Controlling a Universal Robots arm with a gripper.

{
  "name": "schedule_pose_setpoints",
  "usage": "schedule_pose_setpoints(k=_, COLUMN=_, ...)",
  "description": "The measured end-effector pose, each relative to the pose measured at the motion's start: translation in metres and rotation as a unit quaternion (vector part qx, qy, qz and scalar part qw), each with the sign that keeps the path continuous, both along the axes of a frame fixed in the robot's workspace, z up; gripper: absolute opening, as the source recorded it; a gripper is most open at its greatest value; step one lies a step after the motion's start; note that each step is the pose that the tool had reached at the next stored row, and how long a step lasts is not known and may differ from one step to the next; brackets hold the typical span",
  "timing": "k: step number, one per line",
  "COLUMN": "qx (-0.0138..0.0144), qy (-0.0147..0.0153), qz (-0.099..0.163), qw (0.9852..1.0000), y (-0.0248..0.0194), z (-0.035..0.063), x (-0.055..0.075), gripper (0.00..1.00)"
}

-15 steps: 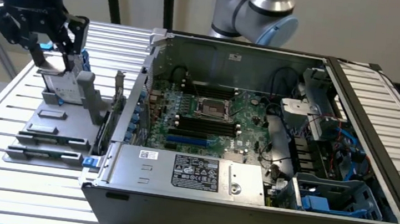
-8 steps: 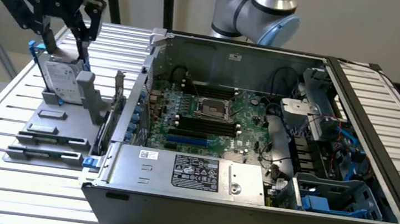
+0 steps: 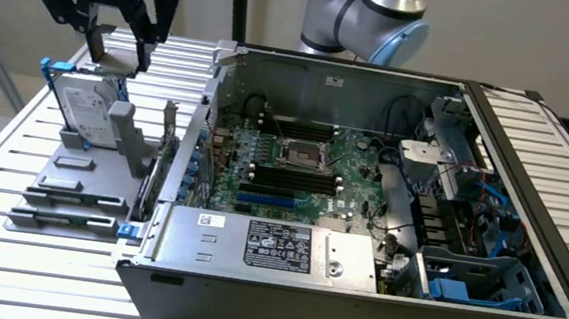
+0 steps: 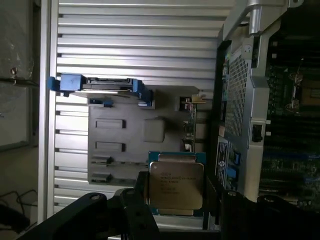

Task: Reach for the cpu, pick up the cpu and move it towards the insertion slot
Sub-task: 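Pick up the cpu and move it towards the insertion slot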

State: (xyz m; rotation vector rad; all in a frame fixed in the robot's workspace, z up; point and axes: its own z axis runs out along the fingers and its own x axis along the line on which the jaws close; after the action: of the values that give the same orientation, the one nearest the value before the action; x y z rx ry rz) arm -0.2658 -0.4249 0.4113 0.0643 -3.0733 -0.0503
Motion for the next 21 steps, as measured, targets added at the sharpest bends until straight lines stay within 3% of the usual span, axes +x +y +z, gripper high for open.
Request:
schedule_pose_setpoints(k=5, qx=0.0006, qy=0.0039, qz=0.000, qw=1.0000, y=0.0000, z=0.0090, x=0.023, gripper=0.55)
schedule_pose_setpoints(k=12, qx=0.0009, qy=0.0083, qz=0.000, qw=1.0000, y=0.0000, z=0.0145, x=0.055, gripper=0.55)
schedule_pose_setpoints(k=21, qx=0.0009, qy=0.0094, qz=0.000, qw=1.0000, y=0.0000, z=0.0159, x=0.096, gripper=0.55)
